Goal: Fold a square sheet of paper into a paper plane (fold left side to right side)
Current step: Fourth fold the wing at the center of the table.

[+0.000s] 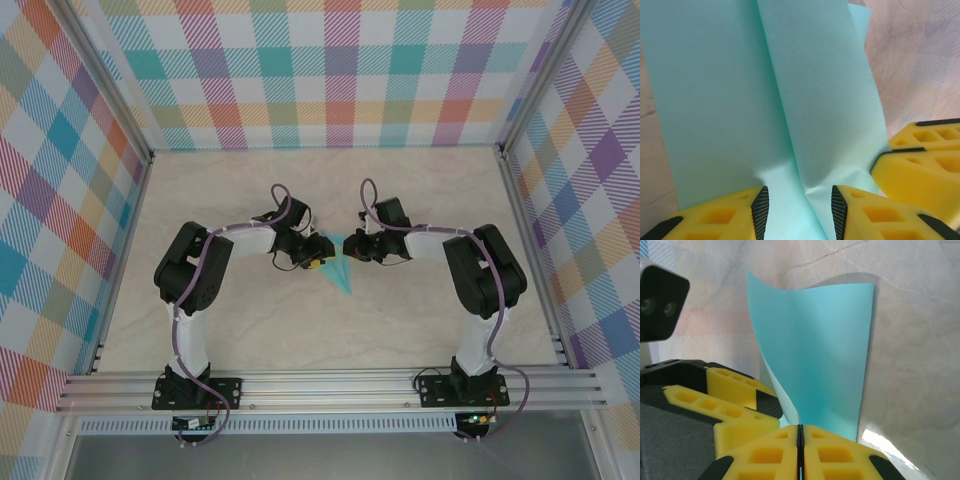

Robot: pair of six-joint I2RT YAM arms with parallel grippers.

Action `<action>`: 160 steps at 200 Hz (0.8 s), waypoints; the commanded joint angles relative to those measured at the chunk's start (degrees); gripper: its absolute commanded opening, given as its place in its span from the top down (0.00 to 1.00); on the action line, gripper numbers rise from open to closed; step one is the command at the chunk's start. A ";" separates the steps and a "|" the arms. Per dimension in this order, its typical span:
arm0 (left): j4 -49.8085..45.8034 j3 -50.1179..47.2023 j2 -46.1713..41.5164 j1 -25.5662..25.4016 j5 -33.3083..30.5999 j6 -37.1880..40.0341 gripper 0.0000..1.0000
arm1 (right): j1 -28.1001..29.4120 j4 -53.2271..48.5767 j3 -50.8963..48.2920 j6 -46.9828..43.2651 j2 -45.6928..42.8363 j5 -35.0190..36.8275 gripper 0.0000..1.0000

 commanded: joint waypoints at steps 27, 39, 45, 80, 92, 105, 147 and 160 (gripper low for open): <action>-1.67 -0.24 -0.36 -1.00 -0.30 1.17 0.59 | 0.32 -2.51 1.59 -2.60 2.50 1.94 0.91; -1.67 -0.26 -0.32 -1.00 -0.30 1.19 0.59 | 0.29 -2.58 1.16 -2.73 2.22 2.36 0.91; -1.67 -0.28 -0.30 -1.00 -0.29 1.27 0.59 | 0.27 -2.59 0.92 -2.82 2.08 2.46 0.90; -1.58 -0.26 -0.21 -1.00 -0.30 1.16 0.59 | 0.30 -2.40 0.69 -3.24 1.53 2.61 0.90; -1.58 -0.34 -0.29 -1.00 -0.30 1.22 0.59 | 0.21 -2.22 1.12 -3.49 1.59 2.33 0.90; -1.58 -0.35 -0.20 -1.00 -0.30 1.18 0.59 | 0.20 -2.09 1.63 -3.88 1.67 1.98 0.90; -1.41 -0.52 -0.20 -1.00 -0.19 1.21 0.59 | 0.19 -1.87 2.39 -5.08 1.44 0.59 0.90; -1.27 -0.52 -0.19 -1.00 -0.13 1.18 0.59 | 0.25 -1.59 2.15 -5.02 1.16 0.40 0.89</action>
